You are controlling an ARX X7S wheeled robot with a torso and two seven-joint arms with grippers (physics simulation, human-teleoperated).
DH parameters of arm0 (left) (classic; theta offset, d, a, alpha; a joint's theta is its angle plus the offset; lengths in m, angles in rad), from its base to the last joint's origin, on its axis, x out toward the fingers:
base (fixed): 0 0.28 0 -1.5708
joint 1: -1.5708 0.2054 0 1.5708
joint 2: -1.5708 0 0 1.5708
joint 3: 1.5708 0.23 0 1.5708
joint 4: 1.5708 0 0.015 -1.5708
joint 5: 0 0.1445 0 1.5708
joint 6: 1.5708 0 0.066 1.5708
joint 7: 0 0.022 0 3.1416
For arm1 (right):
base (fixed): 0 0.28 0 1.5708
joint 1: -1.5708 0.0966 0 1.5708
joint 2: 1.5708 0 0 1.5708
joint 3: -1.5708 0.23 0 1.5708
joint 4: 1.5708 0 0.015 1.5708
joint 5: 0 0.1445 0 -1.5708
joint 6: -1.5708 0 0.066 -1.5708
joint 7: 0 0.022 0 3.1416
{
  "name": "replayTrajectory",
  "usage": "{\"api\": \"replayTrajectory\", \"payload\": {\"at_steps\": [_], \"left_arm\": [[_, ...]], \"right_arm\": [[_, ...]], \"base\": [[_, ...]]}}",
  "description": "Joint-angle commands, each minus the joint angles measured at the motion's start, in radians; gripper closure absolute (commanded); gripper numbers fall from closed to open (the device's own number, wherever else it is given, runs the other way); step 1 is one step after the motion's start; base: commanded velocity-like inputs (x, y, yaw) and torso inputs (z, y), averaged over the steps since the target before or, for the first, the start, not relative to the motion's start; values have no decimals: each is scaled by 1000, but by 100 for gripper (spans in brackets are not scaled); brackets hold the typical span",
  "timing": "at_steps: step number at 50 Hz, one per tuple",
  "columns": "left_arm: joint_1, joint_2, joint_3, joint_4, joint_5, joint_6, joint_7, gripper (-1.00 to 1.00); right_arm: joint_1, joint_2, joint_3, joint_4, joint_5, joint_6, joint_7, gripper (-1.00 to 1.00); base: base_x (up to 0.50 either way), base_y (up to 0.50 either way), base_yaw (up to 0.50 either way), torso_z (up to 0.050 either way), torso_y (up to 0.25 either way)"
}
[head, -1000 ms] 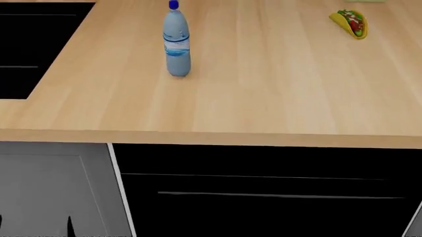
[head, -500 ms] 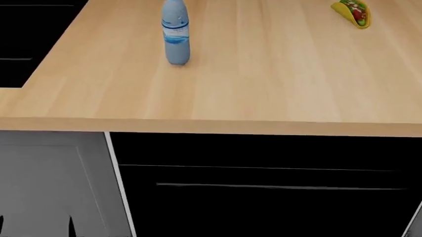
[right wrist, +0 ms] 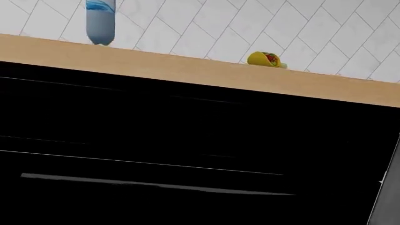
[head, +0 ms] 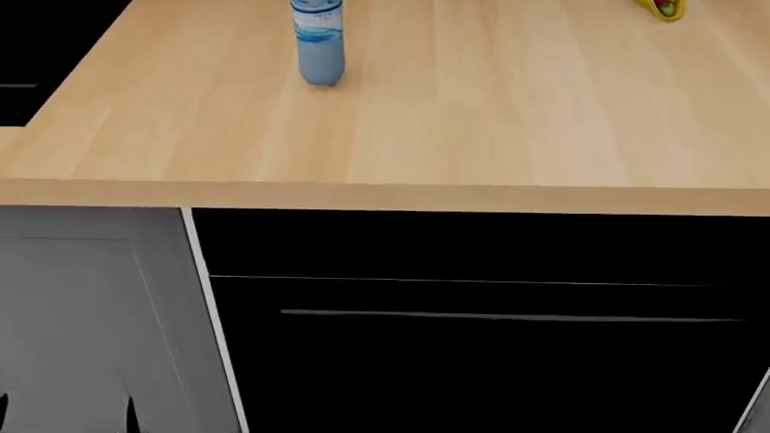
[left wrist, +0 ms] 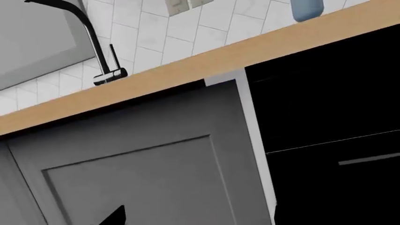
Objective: Open the dishwasher door
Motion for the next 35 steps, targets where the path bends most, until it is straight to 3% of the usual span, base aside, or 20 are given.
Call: {"api": "replayTrajectory", "payload": {"at_steps": [1, 21, 32, 33, 35], "left_arm": [[3, -6, 6, 2, -4, -3, -7, -100], [9, -15, 14, 11, 7, 6, -37, -100], [1, -14, 21, -2, 2, -6, -36, -100], [13, 130, -148, -10, 140, 20, 126, -100], [13, 128, -141, -13, 142, 18, 119, -100]], "right_arm": [[0, 5, -6, 11, 7, -9, 6, -100], [3, 12, -12, 18, 23, -21, 16, -100], [1, 16, -14, 7, 26, -15, 20, -100], [-16, -139, 159, 7, -112, -18, -161, -100], [-15, -135, 157, 5, -104, -18, -154, -100]], "base": [[0, 0, 0, -50, 0], [0, 0, 0, -50, 0], [0, 0, 0, 0, 0], [0, 0, 0, 0, 0], [0, 0, 0, 0, 0]]}}
